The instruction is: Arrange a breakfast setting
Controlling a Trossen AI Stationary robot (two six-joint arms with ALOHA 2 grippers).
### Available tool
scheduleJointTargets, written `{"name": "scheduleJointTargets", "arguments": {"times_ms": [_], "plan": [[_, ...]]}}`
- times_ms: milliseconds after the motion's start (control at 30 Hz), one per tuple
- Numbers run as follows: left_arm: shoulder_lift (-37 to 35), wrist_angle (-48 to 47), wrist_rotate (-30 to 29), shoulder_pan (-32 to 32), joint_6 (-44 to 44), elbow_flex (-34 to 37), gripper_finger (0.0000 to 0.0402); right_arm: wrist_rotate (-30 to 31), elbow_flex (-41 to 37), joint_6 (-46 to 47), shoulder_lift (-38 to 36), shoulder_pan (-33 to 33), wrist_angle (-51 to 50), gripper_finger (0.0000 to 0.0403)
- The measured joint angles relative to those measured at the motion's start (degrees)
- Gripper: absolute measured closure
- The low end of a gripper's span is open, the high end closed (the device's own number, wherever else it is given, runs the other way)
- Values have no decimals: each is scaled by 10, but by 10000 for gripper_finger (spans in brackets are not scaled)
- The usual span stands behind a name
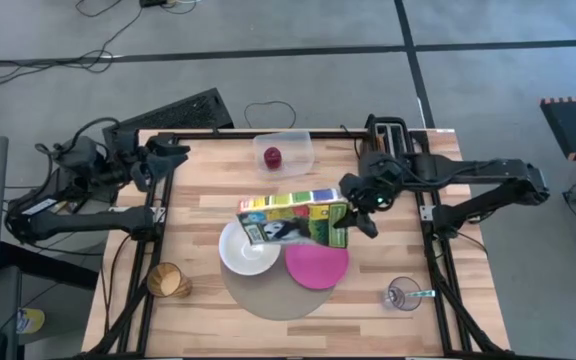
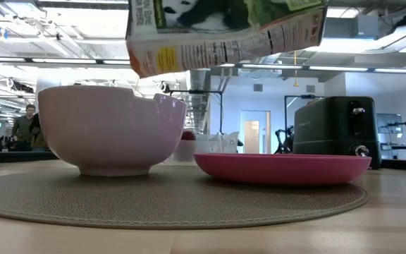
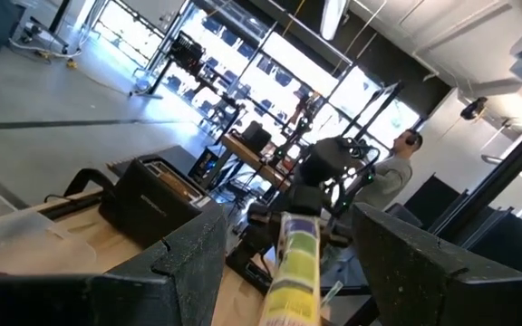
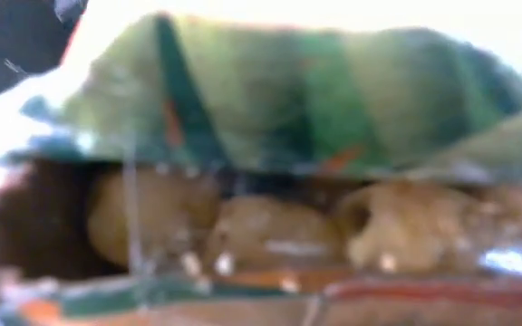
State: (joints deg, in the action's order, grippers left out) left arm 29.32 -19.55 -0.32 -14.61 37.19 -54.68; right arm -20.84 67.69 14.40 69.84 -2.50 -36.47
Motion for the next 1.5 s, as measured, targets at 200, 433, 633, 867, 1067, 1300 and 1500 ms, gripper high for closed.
{"name": "scheduleJointTargets", "arguments": {"times_ms": [200,433,633,867,1067,1300,1500], "plan": [[-2,-3,0,0,0,0,182,0,71,-22,50,0,-72,223],[-2,-7,0,0,0,0,182,0,124,-39,78,-2,-122,223],[-2,-7,0,0,0,0,182,2,132,-38,86,-7,-132,223],[-2,-7,-1,0,0,0,182,-2,133,-42,101,-5,-134,228],[-1,-7,-1,0,-1,0,182,-4,135,-44,113,0,-147,230],[-1,-7,-1,0,-7,0,182,-3,157,-43,112,-3,-160,230],[-1,-7,-1,0,-13,0,182,-2,165,-39,112,-3,-152,230]]}}
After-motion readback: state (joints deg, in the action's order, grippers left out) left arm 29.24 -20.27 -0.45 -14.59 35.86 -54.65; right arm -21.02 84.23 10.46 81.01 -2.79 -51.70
